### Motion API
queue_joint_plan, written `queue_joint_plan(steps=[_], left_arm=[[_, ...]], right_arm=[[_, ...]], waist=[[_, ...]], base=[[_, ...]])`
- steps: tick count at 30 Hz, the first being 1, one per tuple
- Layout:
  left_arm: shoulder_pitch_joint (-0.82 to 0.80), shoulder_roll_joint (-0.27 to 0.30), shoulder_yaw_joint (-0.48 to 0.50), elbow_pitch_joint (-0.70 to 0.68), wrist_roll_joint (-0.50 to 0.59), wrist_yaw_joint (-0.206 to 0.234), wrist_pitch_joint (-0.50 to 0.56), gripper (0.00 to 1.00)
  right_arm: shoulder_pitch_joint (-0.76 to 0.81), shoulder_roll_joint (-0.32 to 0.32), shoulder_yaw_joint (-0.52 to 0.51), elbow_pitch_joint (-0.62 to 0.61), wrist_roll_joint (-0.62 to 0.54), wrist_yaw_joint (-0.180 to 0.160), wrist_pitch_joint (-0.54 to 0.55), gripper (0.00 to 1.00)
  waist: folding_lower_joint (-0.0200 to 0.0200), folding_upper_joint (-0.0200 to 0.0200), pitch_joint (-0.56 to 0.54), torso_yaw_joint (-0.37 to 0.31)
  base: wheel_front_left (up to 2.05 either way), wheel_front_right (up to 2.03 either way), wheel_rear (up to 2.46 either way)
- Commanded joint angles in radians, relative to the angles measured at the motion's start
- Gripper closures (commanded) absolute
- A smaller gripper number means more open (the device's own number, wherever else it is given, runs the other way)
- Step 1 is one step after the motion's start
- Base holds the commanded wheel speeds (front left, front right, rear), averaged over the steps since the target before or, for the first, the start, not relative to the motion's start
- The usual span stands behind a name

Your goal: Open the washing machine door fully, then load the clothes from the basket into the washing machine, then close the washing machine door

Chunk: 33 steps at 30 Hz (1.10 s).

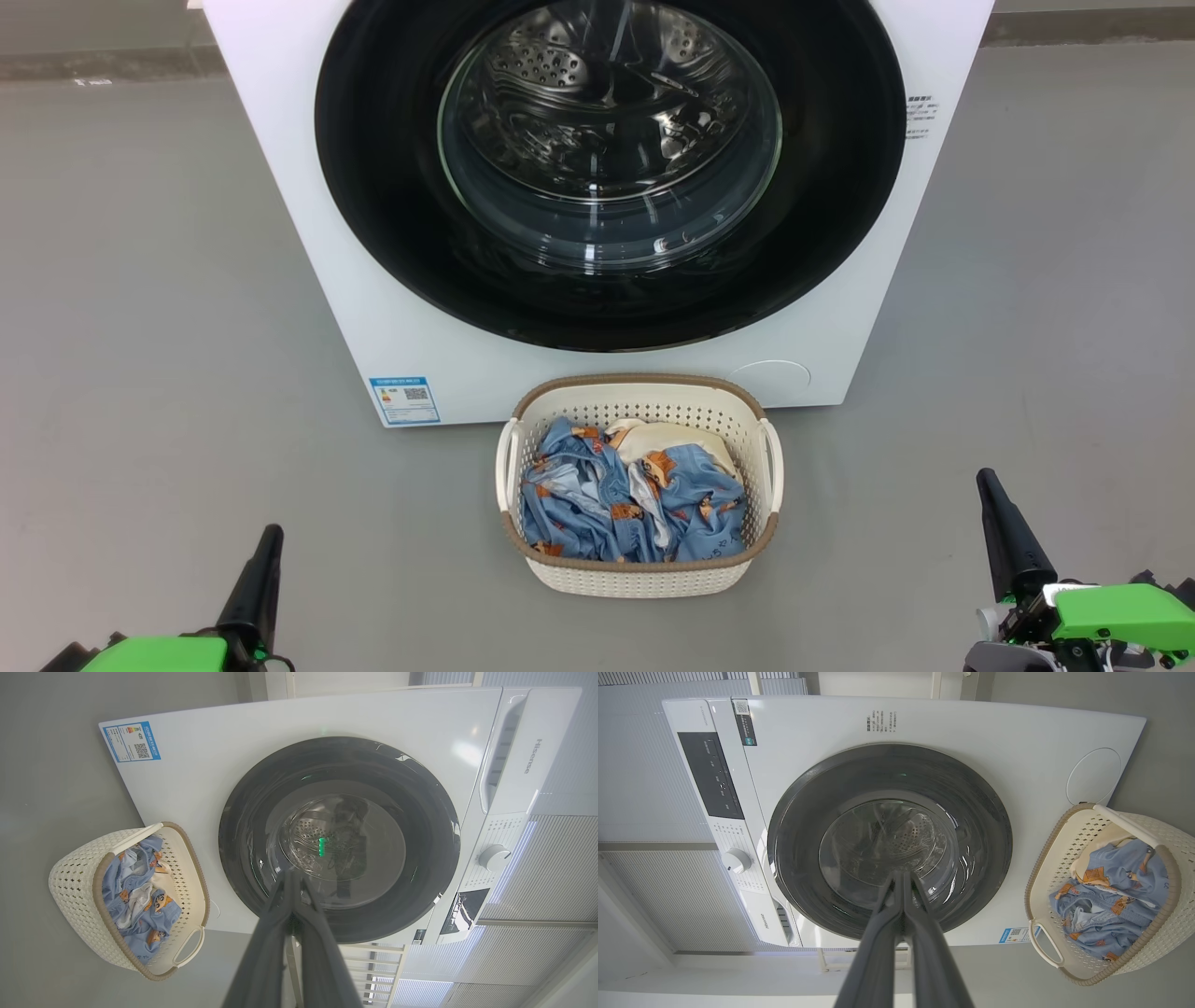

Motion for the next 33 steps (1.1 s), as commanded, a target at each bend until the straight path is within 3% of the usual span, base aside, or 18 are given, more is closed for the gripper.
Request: queue_joint_plan(steps=[1, 25, 26, 33], left_arm=[[-0.042, 0.017, 0.033, -0.019, -0.007, -0.003, 0.003, 1.0], [-0.042, 0.017, 0.033, -0.019, -0.007, -0.003, 0.003, 1.0], [0.0, 0.0, 0.0, 0.0, 0.0, 0.0, 0.0, 0.0], [0.015, -0.012, -0.008, 0.02, -0.003, 0.0, -0.01, 0.0]], right_arm=[[-0.029, -0.004, 0.023, -0.025, -0.004, 0.002, 0.008, 1.0], [-0.029, -0.004, 0.023, -0.025, -0.004, 0.002, 0.008, 1.0], [0.0, 0.0, 0.0, 0.0, 0.0, 0.0, 0.0, 0.0], [0.004, 0.007, 0.007, 0.027, -0.002, 0.0, -0.007, 0.0]], waist=[[0.0, 0.0, 0.0, 0.0], [0.0, 0.0, 0.0, 0.0], [0.0, 0.0, 0.0, 0.0], [0.0006, 0.0, 0.001, 0.0]], base=[[0.0, 0.0, 0.0], [0.0, 0.0, 0.0], [0.0, 0.0, 0.0], [0.0, 0.0, 0.0]])
